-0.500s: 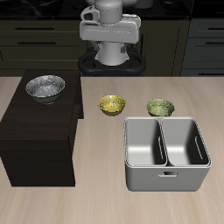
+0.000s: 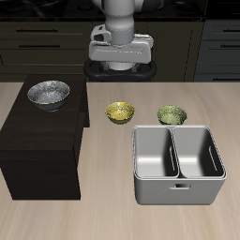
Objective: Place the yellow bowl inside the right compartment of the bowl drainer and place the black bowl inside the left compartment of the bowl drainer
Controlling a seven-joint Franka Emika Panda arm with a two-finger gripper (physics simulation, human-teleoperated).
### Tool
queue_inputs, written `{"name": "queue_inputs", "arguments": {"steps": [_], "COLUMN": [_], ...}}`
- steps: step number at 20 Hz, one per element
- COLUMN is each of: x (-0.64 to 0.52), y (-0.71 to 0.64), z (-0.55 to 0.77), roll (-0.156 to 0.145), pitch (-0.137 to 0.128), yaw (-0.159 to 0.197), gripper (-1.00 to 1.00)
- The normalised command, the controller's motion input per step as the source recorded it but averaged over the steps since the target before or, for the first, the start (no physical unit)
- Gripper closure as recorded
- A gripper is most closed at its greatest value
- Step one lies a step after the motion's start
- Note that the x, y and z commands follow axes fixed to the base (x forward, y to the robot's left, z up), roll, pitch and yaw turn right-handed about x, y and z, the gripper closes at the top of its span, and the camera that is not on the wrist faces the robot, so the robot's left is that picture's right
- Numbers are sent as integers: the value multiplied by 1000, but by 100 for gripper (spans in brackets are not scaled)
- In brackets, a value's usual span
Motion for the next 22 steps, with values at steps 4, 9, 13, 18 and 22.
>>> {"name": "queue_inputs", "arguments": {"steps": [4,9,13,18,22], "x": [37,8,22,-5,25], "y": [5,4,-16,107,84], "z": [-356,-364,-193,-387,-219], "roll": [-8,-7,-13,-24,10], "pitch": [28,6,1,9,28], "yaw": [58,59,20,45,7], "gripper": [-100,-100,-100,-100,-100]}}
